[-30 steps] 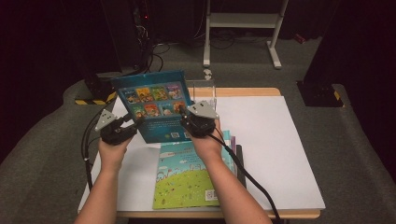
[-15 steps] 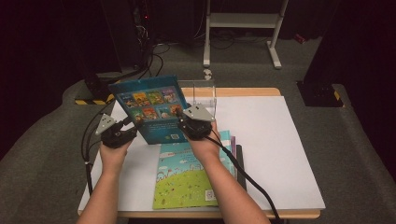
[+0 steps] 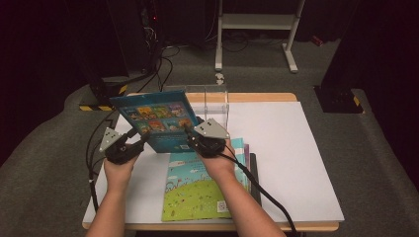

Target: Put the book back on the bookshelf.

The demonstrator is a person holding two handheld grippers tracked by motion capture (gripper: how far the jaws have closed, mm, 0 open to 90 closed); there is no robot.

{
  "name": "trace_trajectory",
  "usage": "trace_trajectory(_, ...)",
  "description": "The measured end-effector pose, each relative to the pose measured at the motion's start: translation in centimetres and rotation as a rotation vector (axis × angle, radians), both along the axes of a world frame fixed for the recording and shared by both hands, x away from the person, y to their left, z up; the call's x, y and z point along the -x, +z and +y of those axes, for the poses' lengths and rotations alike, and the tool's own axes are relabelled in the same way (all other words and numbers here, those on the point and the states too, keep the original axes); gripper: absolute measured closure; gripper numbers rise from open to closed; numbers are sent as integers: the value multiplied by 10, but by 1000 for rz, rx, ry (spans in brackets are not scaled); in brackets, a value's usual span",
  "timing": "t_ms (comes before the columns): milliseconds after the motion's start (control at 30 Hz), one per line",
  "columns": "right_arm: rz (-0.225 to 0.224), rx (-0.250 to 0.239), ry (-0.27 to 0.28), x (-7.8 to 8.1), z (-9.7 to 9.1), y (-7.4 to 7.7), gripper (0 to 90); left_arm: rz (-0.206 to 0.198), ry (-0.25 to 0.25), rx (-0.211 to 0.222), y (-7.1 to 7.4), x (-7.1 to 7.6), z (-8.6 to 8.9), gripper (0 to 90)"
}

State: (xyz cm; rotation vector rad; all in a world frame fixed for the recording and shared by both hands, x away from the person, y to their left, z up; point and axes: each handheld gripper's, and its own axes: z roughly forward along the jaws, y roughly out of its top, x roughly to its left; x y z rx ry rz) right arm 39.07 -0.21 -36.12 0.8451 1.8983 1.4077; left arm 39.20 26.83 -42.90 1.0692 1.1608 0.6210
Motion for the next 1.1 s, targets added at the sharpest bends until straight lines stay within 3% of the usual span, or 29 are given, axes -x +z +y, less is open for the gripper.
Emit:
trace_trajectory(267,-3,3,45,9,-2,-2,470,-10,17,-3,1,13,0,419)
trace_trajectory(333,-10,10,56,7,-2,-1,452,-13,20,-5,2,15,0,418)
trace_trajectory(467,18,1,92,1,-2,0,450,-14,26,-13,5,17,1,419)
trace_trajectory(500,19,4,99,0,-2,0,456,-18,35,10,6,17,0,418)
trace_trajectory(767,20,-2,124,5,0,0,537,-25,66,11,8,16,1,423)
trace_trajectory(1100,22,-17,162,19,-3,-1,623,-16,69,1,6,15,3,427)
